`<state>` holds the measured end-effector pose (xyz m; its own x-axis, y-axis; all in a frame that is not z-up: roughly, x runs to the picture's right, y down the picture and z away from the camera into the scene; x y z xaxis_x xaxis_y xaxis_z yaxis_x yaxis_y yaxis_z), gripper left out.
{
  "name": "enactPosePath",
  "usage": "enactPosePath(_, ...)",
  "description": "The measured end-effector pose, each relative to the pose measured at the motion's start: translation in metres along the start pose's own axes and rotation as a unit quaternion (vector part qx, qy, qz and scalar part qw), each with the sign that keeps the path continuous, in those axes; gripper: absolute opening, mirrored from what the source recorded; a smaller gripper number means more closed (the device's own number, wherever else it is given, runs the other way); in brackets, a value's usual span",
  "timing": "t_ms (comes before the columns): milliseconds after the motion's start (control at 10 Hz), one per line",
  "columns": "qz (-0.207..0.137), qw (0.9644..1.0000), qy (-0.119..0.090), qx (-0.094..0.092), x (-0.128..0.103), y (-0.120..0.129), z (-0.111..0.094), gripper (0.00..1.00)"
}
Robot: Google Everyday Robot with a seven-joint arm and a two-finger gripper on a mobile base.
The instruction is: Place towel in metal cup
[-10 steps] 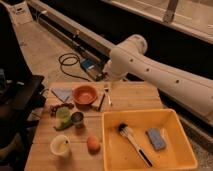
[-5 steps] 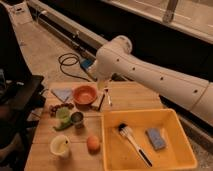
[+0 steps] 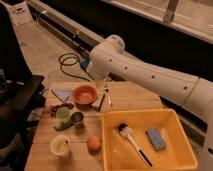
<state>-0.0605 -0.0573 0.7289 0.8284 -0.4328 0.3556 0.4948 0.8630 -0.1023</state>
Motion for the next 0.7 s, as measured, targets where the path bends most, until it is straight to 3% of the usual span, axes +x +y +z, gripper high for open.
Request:
enactPosePath(200,-0.016,0.9998,-0.013,0.001,-0.026,-0.021,0.024,0.65)
enactPosePath(700,-0.044,0.9957,-0.081,-0.010,-0.108,-0.061,0.100,0.65)
